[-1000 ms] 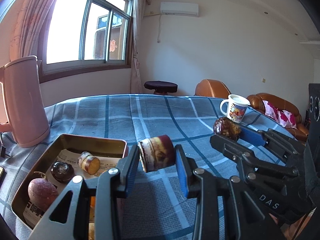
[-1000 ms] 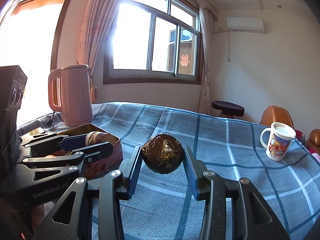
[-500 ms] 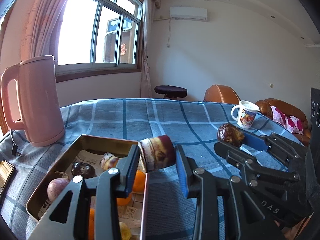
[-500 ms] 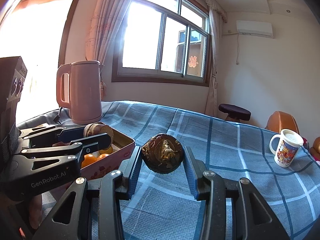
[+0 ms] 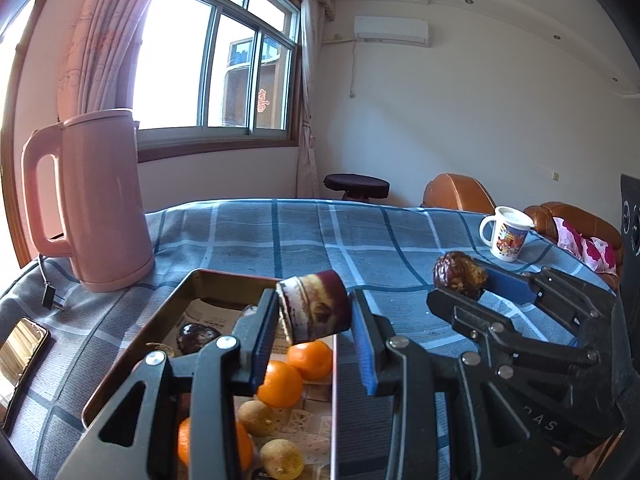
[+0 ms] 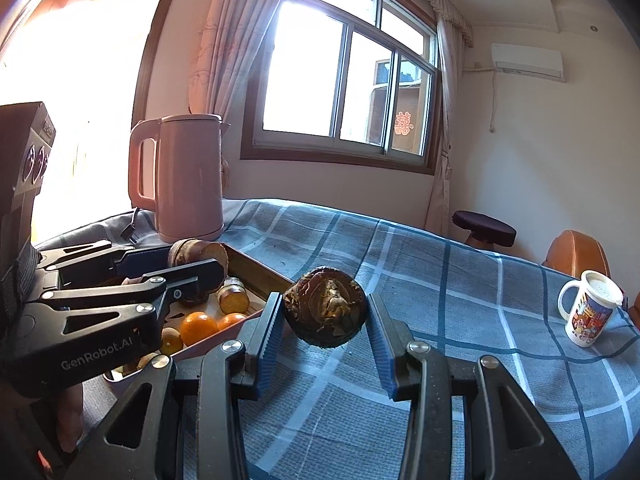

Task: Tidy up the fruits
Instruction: 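Lift and carry the brown fruit and jar over the tin box with both grippers, then lower the brown fruit and jar into the tin box and open both grippers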

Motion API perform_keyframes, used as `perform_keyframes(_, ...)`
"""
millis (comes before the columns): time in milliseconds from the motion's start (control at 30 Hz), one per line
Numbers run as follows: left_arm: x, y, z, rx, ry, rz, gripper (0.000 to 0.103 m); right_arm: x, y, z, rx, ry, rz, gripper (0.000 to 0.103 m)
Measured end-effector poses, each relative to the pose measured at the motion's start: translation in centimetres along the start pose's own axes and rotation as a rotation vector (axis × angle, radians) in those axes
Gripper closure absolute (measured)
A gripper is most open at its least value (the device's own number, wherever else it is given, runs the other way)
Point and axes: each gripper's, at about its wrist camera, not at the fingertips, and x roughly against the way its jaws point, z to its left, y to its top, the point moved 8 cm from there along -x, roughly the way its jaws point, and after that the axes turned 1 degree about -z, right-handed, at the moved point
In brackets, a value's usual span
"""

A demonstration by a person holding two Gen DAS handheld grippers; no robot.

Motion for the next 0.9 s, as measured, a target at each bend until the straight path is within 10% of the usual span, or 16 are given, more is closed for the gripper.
perform_keyframes(900, 1.1, 0.1, 6.0, 0.060, 0.094, 0.012, 0.065, -2.5, 2.0, 4.9, 0.050, 0.095, 0.018, 0.060)
